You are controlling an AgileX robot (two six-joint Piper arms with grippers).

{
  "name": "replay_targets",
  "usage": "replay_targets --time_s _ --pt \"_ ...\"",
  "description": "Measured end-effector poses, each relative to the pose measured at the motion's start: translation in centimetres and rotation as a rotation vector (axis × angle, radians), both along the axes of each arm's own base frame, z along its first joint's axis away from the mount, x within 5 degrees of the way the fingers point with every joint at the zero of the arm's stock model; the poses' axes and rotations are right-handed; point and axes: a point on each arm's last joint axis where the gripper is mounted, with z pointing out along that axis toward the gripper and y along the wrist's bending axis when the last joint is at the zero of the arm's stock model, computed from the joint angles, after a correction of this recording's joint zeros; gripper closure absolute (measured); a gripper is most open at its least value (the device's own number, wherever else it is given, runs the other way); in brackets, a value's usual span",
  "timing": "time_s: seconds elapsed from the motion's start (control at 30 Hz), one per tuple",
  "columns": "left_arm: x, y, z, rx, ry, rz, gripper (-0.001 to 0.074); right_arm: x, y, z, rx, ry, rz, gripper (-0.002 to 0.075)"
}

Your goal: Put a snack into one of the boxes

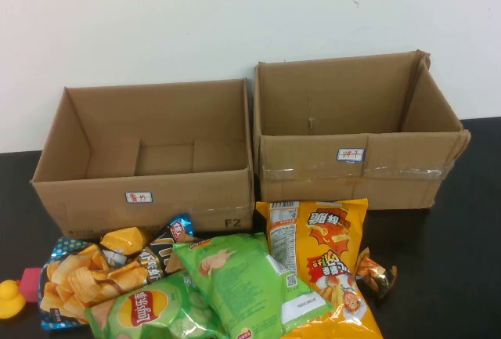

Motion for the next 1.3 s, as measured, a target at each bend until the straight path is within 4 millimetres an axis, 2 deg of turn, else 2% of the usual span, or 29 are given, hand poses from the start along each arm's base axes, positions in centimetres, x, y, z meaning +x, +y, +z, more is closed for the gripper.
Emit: replay_targets --time_s 0.83,0.9,0.97,1.07,1.17,1.3 --pt "0.0 -0.1 0.0 -0.020 -0.002 0.000 0.0738 0.0 0.0 0.0 0.000 0.000 0.000 0.0727" --pt "0.0 -0.3 0.1 -0.156 -0.018 0.006 0.0738 0.0 0.0 0.0 0.002 0.000 0.000 0.0727" --pt "0.1 -0.9 0.3 -0.453 -0.034 0.023 0.0738 0.0 0.0 0.0 0.001 0.000 0.000 0.0727" --pt "0.2 -1.9 1.0 -0.993 -0.052 0.032 0.0738 0.0 0.0 0.0 0.001 0.000 0.000 0.0727" --pt "0.2 -2.0 1.3 -1.089 -0.069 0.031 0.0738 0.0 0.0 0.0 0.001 0.000 0.000 0.0727" --pt "0.2 -2.0 1.5 -1.109 -0.085 0.022 0.0738 0.0 0.0 0.0 0.001 0.000 0.000 0.0727"
